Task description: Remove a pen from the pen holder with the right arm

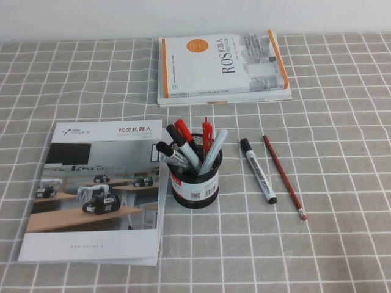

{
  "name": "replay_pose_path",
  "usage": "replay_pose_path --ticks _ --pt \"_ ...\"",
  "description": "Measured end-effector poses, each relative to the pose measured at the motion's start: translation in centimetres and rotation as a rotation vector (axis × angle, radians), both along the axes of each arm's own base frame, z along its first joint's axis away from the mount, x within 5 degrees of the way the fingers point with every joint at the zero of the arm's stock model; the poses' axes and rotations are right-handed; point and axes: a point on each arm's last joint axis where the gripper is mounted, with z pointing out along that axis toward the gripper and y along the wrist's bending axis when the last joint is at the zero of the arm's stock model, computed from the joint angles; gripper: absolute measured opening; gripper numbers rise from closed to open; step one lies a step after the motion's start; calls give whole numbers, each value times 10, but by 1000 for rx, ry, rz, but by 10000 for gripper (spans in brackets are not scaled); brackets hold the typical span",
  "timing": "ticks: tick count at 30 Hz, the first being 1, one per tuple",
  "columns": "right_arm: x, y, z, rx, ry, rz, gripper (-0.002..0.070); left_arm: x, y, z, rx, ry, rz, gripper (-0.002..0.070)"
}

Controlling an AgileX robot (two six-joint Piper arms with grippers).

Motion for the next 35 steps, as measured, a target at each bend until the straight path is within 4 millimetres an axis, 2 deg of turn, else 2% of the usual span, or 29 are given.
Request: replay_pose_path --ticks 8,13,18,22,35 --pt "0 -2 0 -38 -4 -22 -12 0 0 0 0 0 0 -3" --pt "0 2 1 -162 -32 14 -12 0 0 0 0 0 0 -3" --pt "-2 11 -15 -196 136 125 -12 0 0 0 0 0 0 -3" --pt "-5 10 -31 -191 313 132 -12 0 0 0 0 0 0 -3" --pt "-6 8 -34 -214 349 117 -12 0 0 0 0 0 0 -3"
